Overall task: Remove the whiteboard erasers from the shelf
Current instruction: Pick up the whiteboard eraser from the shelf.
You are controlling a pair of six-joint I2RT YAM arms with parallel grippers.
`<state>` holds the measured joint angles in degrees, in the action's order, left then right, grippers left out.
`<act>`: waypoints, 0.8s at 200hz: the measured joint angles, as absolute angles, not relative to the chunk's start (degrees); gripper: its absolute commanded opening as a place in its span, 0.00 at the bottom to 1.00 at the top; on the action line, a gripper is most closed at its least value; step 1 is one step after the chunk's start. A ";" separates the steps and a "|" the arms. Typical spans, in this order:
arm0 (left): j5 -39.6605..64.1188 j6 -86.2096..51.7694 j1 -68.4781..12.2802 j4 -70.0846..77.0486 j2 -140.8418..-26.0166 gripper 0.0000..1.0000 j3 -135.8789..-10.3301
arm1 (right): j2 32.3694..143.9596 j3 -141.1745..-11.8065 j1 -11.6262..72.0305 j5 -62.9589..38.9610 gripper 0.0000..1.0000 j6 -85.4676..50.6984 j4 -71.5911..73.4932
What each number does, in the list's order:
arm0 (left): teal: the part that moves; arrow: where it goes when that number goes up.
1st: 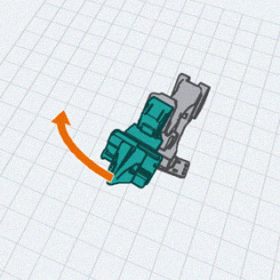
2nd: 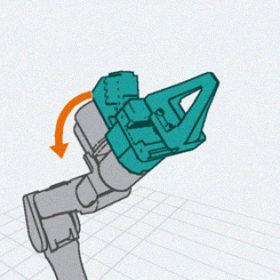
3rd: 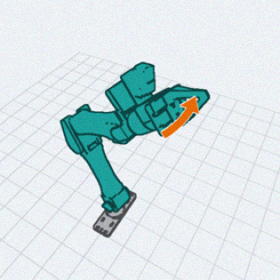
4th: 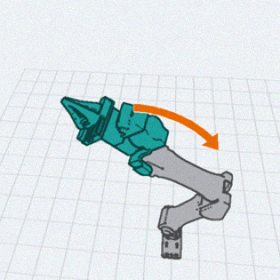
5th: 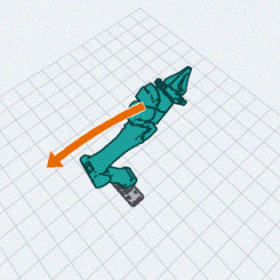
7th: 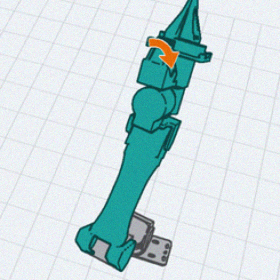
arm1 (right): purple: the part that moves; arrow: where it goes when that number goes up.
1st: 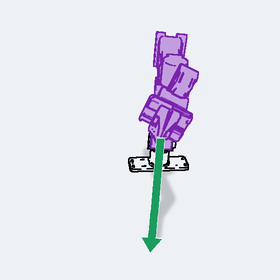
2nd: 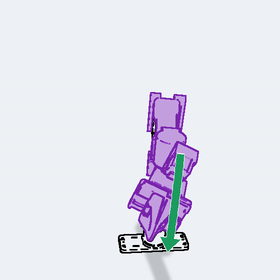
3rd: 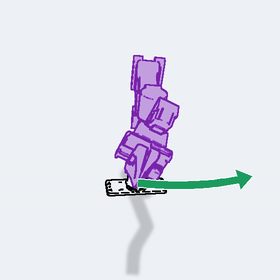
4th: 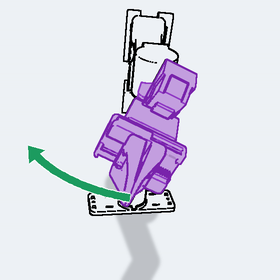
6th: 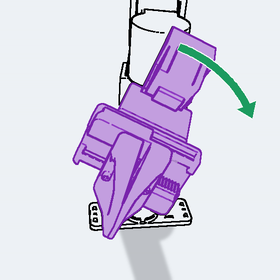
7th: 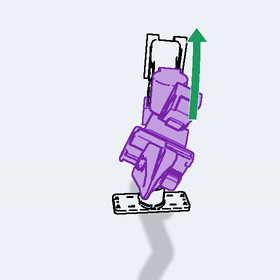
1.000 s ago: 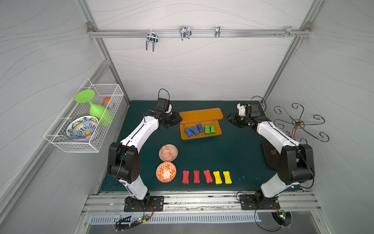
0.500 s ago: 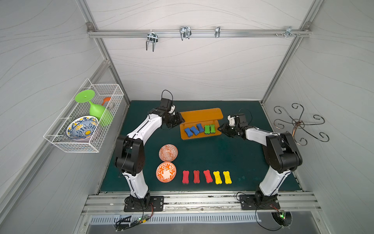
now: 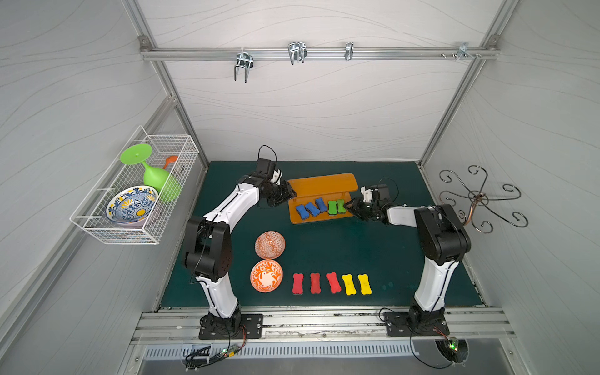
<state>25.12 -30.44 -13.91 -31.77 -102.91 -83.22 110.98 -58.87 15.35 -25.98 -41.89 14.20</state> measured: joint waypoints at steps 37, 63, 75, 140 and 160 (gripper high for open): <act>25.58 -30.44 -13.91 -31.35 -102.91 0.47 -82.83 | 111.59 -59.86 15.35 -25.82 0.44 -40.23 14.52; 25.71 -30.44 -13.91 -31.33 -102.91 0.46 -82.81 | 112.38 -60.05 15.59 -25.56 0.42 -38.94 14.50; 25.80 -30.44 -13.91 -31.33 -102.91 0.45 -82.78 | 112.77 -60.12 15.70 -25.61 0.40 -38.17 14.63; 26.17 -30.46 -13.80 -31.14 -102.91 0.44 -82.46 | 113.54 -60.88 16.84 -24.67 0.24 -34.85 14.22; 26.44 -30.59 -13.52 -30.92 -102.91 0.44 -82.37 | 113.51 -61.12 17.06 -24.25 0.14 -33.69 14.04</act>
<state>26.44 -30.59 -13.52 -30.92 -102.91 -82.37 113.51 -61.12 17.06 -24.25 -33.69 14.04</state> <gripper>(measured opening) 0.442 0.191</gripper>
